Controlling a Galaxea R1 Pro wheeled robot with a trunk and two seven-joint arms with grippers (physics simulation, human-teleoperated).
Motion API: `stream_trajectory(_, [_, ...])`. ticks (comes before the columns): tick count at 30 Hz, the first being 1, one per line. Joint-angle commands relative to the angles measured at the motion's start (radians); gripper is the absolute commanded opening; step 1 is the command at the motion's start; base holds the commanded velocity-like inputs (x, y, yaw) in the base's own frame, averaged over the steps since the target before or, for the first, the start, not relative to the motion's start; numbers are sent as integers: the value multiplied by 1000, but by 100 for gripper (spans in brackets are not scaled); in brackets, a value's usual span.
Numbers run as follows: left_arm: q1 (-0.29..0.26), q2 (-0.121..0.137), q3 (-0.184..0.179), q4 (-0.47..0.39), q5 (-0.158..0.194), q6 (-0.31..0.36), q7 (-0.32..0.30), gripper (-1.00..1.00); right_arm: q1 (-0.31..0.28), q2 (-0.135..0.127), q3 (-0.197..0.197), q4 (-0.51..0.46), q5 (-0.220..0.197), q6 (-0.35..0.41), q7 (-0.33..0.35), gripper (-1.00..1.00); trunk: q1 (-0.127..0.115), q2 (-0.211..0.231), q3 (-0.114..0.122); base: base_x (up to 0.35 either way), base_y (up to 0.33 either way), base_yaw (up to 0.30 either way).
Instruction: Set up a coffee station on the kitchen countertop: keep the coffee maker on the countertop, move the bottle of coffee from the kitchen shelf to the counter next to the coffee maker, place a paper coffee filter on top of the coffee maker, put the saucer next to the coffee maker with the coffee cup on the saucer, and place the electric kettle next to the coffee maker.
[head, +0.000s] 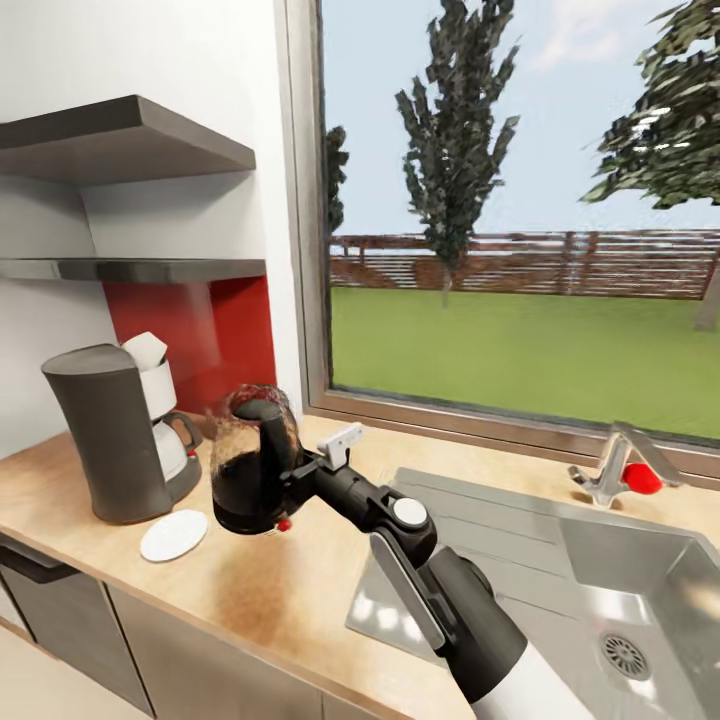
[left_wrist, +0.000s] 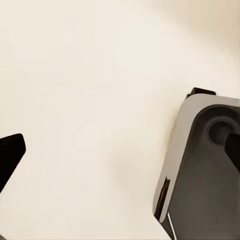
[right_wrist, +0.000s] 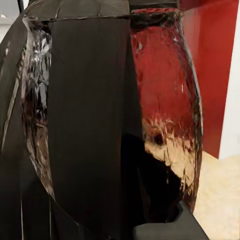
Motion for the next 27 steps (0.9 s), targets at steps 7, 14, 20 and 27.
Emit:
stream_trajectory(7, [0, 0, 3, -3, 3, -1, -8, 100, -1, 1, -1, -1, -10, -13, 1, -100, 0, -2, -2, 62, 335, 0])
stream_trajectory(14, [1, -1, 2, -2, 3, -1, -7, 100, -1, 1, -2, 0, -11, -20, -181, -100, 0, -2, -2, 273, 216, 0])
stream_trajectory(20, [1, -4, 1, -2, 2, 0, -7, 100, -1, 1, 0, 7, -11, -42, -284, -100, 0, -2, -2, 175, 113, 0])
stream_trajectory(27, [1, -3, 2, -2, 2, 0, -7, 100, -1, 1, 1, 62, -14, -143, -366, -100, 0, -2, -2, 6, 4, 0])
